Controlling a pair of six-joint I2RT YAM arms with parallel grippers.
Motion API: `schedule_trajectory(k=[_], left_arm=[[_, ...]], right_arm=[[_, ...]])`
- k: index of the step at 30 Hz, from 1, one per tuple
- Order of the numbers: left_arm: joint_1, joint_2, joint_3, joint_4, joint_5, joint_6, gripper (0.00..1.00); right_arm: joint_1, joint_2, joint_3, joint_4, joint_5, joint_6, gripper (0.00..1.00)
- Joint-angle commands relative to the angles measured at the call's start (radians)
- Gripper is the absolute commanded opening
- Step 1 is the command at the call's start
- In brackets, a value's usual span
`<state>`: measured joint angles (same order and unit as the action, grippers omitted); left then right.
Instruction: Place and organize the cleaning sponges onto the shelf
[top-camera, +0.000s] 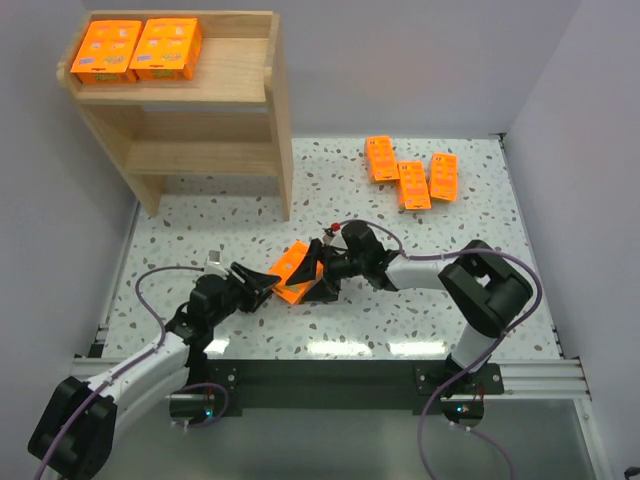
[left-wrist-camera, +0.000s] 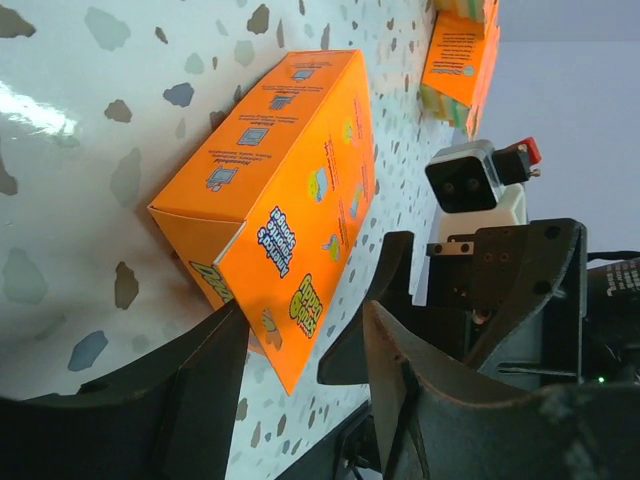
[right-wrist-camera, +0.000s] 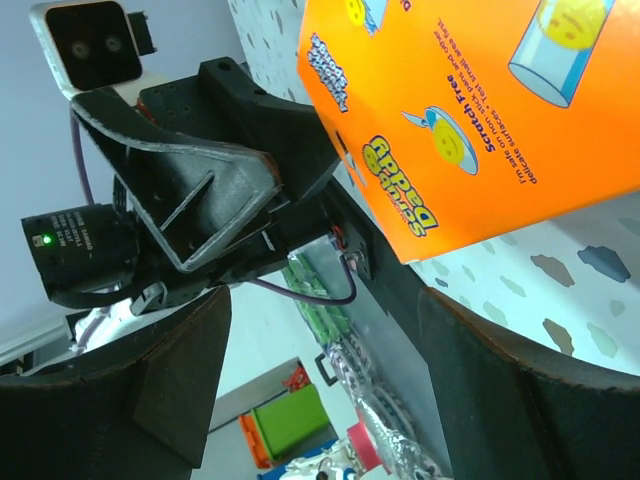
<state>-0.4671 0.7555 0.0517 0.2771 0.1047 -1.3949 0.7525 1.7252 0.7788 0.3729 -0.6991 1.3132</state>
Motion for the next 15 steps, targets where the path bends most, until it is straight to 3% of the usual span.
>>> schedule_trajectory(k=[1, 6, 15], left_arm=[[-0.004, 0.01, -0.111, 0.135, 0.02, 0.005, 0.54], [-0.004, 0.073, -0.157, 0.236, 0.013, -0.006, 0.52], [-0.004, 0.296, -0.173, 0.401, -0.005, -0.001, 0.56]], right_arm=[[0.002, -0.049, -0.009, -0.005, -0.011, -0.032, 0.78], [0.004, -0.058, -0.018, -0.002, -0.016, -0.038, 0.78], [0.002, -0.147, -0.036, -0.202, 0.032, -0.15, 0.78]])
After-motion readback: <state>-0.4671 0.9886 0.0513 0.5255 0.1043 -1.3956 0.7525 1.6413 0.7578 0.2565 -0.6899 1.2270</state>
